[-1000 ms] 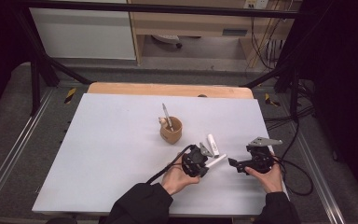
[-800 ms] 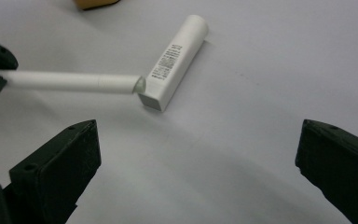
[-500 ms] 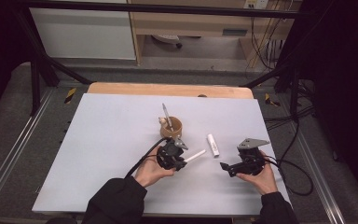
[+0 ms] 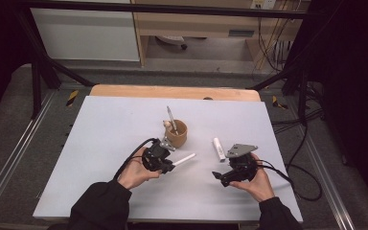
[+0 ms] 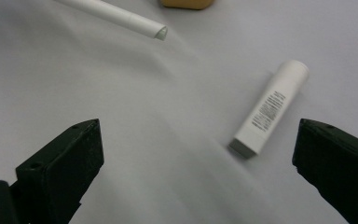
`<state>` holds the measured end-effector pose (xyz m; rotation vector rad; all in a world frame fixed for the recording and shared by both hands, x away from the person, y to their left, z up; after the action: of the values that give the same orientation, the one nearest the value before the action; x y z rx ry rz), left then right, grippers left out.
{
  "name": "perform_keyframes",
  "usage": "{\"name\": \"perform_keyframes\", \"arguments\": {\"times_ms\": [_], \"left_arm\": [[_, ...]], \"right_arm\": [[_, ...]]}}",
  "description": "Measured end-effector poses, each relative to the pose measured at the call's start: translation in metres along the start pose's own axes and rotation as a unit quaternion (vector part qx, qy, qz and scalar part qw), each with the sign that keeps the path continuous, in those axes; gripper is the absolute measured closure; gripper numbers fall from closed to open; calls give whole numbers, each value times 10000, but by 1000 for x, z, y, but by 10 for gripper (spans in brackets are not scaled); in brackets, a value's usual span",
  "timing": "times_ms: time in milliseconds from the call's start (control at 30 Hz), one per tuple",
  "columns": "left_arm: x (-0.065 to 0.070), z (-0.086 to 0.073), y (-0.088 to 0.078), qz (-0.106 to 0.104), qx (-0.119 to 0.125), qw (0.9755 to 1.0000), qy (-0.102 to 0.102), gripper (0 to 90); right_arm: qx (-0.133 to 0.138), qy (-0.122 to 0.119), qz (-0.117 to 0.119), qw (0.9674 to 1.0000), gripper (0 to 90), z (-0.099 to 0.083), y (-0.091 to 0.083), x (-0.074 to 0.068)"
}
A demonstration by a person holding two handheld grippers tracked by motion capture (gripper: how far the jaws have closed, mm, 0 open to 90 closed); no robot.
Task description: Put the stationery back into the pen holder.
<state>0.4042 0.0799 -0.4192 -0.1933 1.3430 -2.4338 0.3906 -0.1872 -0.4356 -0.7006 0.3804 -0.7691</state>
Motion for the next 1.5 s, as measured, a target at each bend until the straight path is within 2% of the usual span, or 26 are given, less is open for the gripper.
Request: {"name": "perform_keyframes", "arguments": {"times_ms": [300, 467, 767, 933, 1033, 1233, 1400, 1467, 1500], "left_arm": [[-4, -6, -12, -81, -109, 9999, 65, 781], [-3, -4, -16, -114, -139, 9997, 166, 781], [2, 4, -16, -215, -187, 9989, 372, 781], [5, 12, -14, -259, -214, 9983, 476, 781], [8, 17, -13, -288, -215, 9979, 540, 781], [15, 27, -11, -313, -265, 9971, 634, 781], [19, 37, -8, -367, -306, 9964, 699, 781], [20, 40, -6, -389, -337, 9959, 740, 781], [21, 41, -5, -406, -340, 9958, 751, 781]], "right_arm": [[-34, -585, 99, 9982, 40, 16, 7, -29], [-64, -937, 115, 9955, 46, 23, 10, -41], [-156, -1556, 110, 9876, 64, 32, 15, -57], [-190, -1900, 134, 9815, 80, 35, 18, -65], [-173, -2182, 112, 9757, 93, 36, 19, -68], [-83, -2844, 111, 9586, 198, 35, 21, -72], [-122, -3219, 118, 9466, 306, 31, 21, -72], [-68, -3414, 109, 9398, 349, 30, 21, -72], [-65, -3477, 117, 9375, 360, 30, 21, -72]]}}
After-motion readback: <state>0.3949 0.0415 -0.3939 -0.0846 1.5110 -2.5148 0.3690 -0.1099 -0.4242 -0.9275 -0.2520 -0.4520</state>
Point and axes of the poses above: each handheld gripper's, and its own axes: y roughly forward along the jaws, z roughly out of its top, x roughly to its right, the point moved 3 cm from there along y, roughly forward along the jaws, and after that the axes turned 12 degrees about y, right-handed, at the moved point
